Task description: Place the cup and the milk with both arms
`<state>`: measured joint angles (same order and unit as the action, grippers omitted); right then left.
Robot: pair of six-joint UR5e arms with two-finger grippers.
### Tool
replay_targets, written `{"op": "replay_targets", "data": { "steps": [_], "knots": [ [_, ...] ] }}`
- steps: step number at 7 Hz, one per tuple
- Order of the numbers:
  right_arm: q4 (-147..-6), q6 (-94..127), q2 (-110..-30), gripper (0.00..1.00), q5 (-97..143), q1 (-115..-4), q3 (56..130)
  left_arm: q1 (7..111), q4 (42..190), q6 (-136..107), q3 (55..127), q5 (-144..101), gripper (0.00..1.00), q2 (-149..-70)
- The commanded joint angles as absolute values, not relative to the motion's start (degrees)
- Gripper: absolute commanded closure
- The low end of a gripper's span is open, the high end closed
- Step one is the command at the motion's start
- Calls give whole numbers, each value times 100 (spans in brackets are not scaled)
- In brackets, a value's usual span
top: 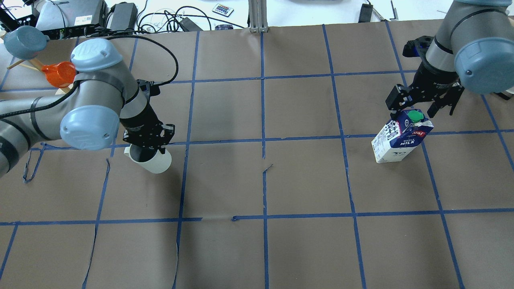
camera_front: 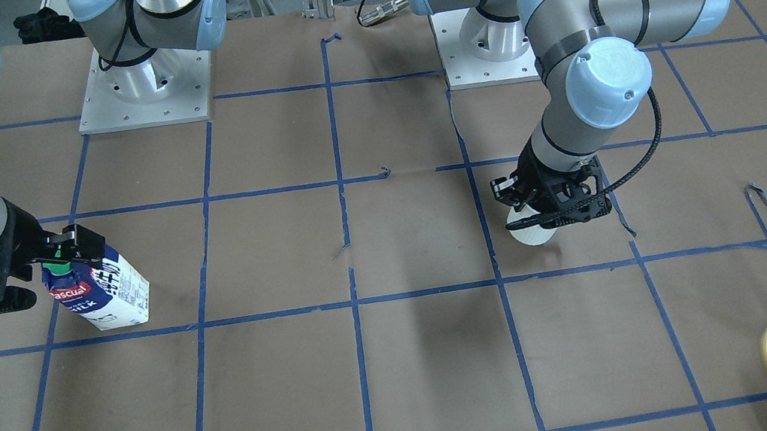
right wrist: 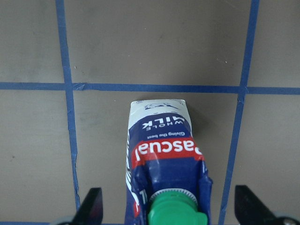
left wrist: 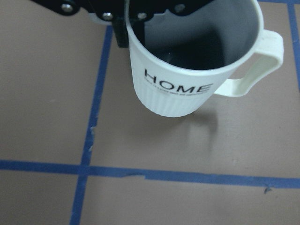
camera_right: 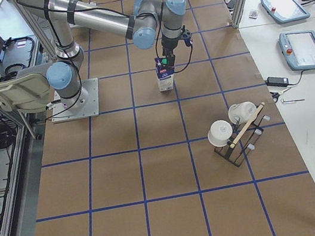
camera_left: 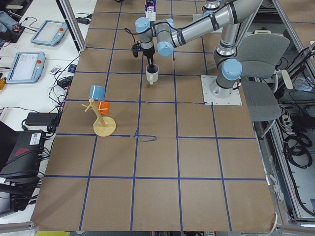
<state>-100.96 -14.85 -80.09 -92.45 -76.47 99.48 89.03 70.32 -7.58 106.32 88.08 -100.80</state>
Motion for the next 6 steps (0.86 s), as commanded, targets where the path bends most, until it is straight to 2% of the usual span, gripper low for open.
{"op": "replay_targets", "data": {
  "steps": [1, 2, 3, 4, 6],
  "knots": [
    [-10055, -1424, -8007, 11, -9264, -7638, 10002, 10015, 7127, -2742, 9637, 8457, 100, -10615],
    [-10055, -1424, -8016, 18, -9264, -7629, 10063, 10472, 7328, -3899, 9372, 8290, 100, -10800],
    [-10046, -1424, -8016, 35, -9264, -7629, 10063, 10929, 7287, -4633, 9273, 8175, 100, -10950],
    [-9915, -1415, -8016, 41, -9264, -7620, 10063, 11325, 7199, -5154, 9299, 8209, 100, -11099],
    [-9888, -1337, -8024, 63, -9264, -7629, 10002, 11715, 7207, -5484, 9342, 8174, 100, -11311]
  ]
}}
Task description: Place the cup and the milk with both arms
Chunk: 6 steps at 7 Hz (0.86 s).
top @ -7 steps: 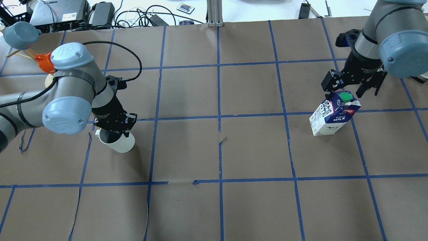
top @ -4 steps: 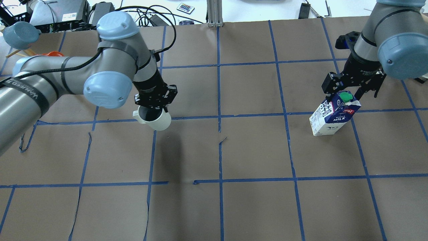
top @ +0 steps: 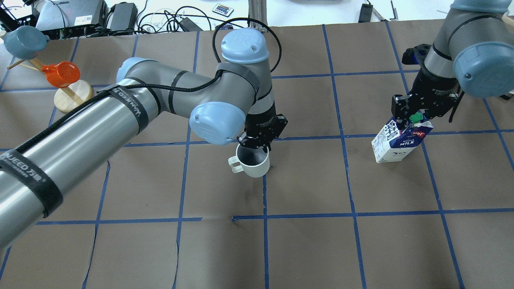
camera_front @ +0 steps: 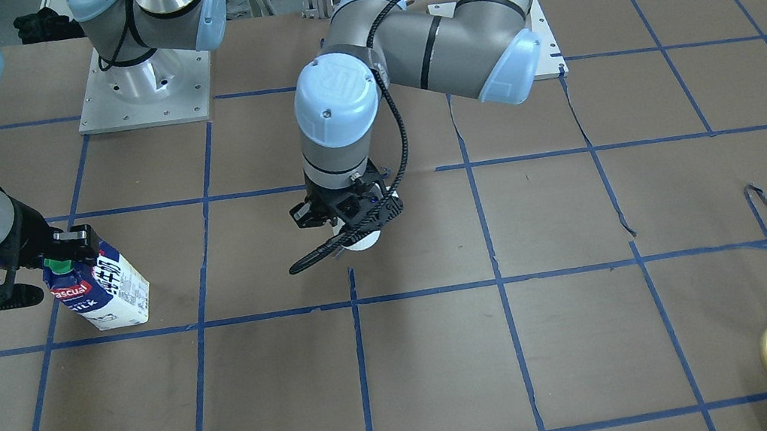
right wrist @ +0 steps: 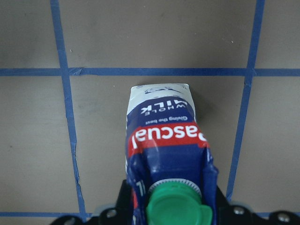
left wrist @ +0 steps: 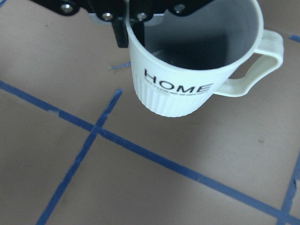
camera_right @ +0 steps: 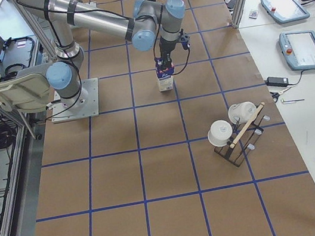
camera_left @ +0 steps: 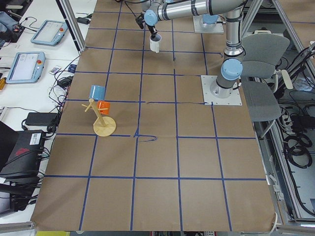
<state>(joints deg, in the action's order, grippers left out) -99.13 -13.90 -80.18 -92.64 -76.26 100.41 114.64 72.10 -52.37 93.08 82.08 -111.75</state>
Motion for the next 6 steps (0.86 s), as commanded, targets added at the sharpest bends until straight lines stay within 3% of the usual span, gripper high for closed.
{"op": "replay_targets", "data": {
  "steps": [1, 2, 3, 6],
  "knots": [
    [-9888, -1310, -8024, 64, -9238, -7629, 9898, 11725, 7172, -5493, 9395, 8183, 100, -11407],
    [-9879, -1188, -8024, 64, -9211, -7629, 9757, 11725, 7015, -5502, 9387, 8183, 94, -11521],
    [-9844, -1091, -8024, 68, -9194, -7638, 9747, 11733, 6935, -5493, 9387, 8200, 3, -11592],
    [-9651, -502, -8077, 68, -9018, -8101, 9730, 11681, 6838, -5266, 9230, 8226, 0, -11427]
  ]
}}
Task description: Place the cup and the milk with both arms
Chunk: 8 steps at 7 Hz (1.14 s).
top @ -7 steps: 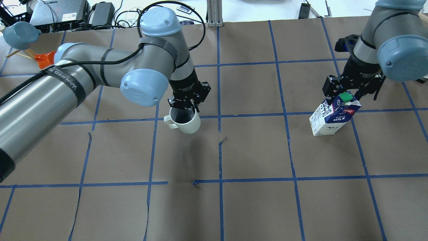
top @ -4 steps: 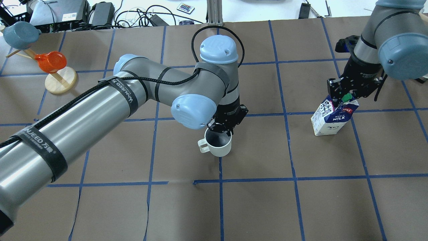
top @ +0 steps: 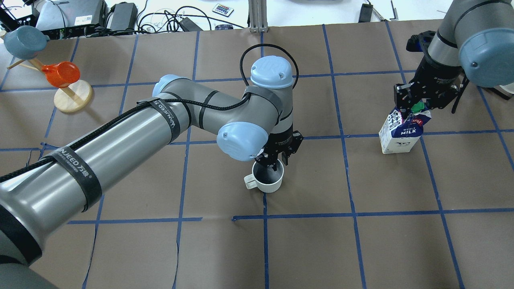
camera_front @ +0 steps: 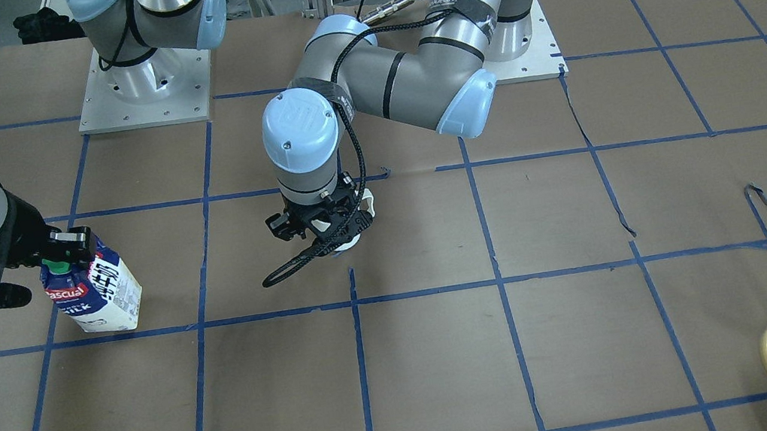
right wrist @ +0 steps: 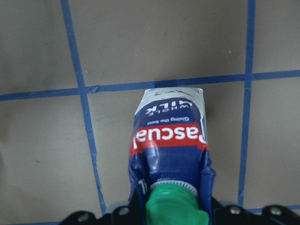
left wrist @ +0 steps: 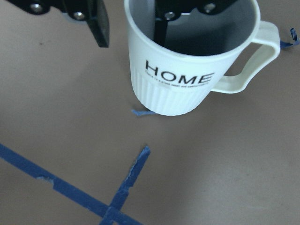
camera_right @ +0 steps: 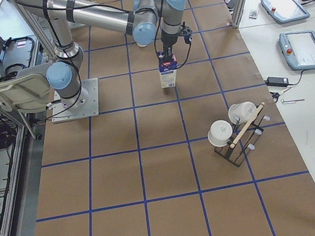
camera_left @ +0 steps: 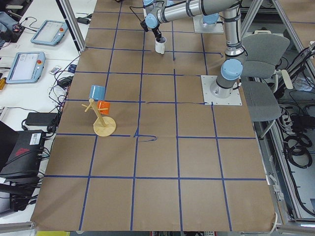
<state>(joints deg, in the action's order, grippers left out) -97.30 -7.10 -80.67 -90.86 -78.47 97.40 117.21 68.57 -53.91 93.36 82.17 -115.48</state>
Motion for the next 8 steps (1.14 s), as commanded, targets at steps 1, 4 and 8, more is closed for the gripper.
{"op": "replay_targets", "data": {
  "steps": [1, 4, 8],
  "knots": [
    [-9650, -109, -8086, 67, -8983, -8399, 9721, 11602, 6925, -4917, 8959, 8314, 0, -11295],
    [-9615, 9, -8191, 68, -8422, -8823, 9764, 10621, 7673, -2593, 8605, 8420, 0, -10471],
    [-9703, 360, -8183, 68, -8279, -9754, 9791, 9528, 9479, -176, 8594, 8569, 0, -9249]
  ]
}}
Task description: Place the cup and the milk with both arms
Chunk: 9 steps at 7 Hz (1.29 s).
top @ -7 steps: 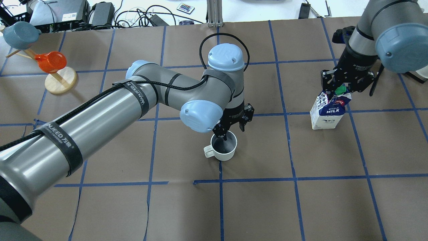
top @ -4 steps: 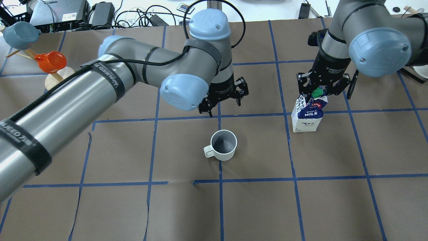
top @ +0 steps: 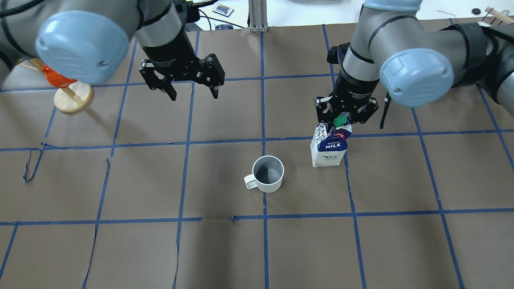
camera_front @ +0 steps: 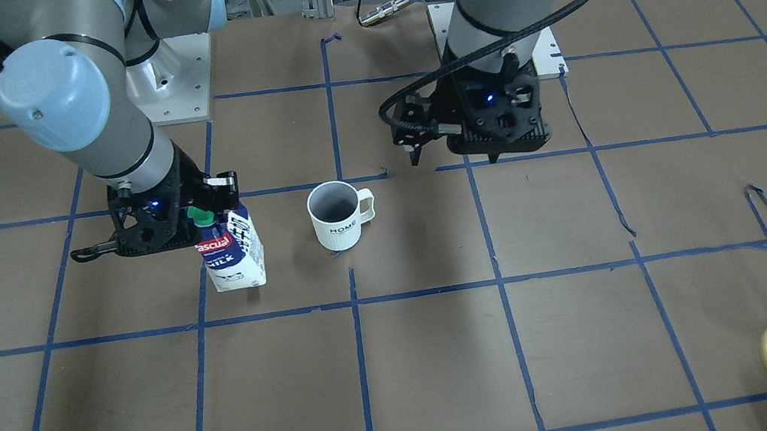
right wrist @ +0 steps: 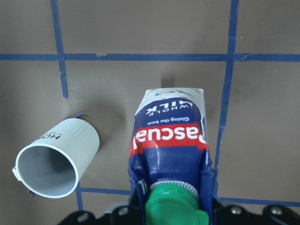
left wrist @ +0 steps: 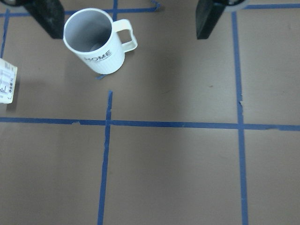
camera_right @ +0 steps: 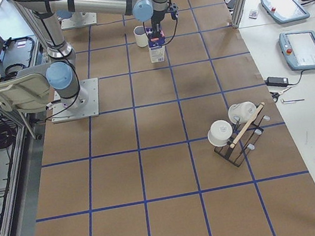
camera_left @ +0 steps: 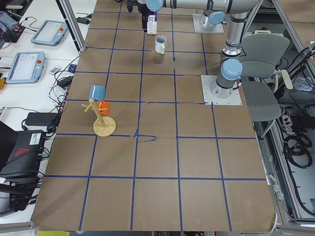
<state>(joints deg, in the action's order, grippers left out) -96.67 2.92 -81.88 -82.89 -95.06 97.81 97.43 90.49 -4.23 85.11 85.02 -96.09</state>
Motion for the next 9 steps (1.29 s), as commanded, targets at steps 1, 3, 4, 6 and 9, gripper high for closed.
{"op": "replay_targets", "data": {
  "steps": [1, 3, 4, 6, 9],
  "knots": [
    [-9721, 369, -8157, 68, -8271, -9834, 9808, 9440, 10058, -132, 8665, 8578, 0, -8942],
    [-9782, 937, -8121, 68, -7982, -9905, 9826, 9229, 9357, 105, 9261, 8640, 0, -8685],
    [-9826, 984, -8078, 68, -7972, -10079, 9870, 9168, 8864, 123, 9333, 8648, 0, -8692],
    [-9958, 1219, -8033, 68, -7972, -10169, 9914, 9141, 8186, 149, 9246, 8648, 0, -8815],
    [-10134, 1301, -7980, 56, -7972, -10187, 10055, 9141, 8253, 202, 9070, 9071, 0, -8921]
  ]
}}
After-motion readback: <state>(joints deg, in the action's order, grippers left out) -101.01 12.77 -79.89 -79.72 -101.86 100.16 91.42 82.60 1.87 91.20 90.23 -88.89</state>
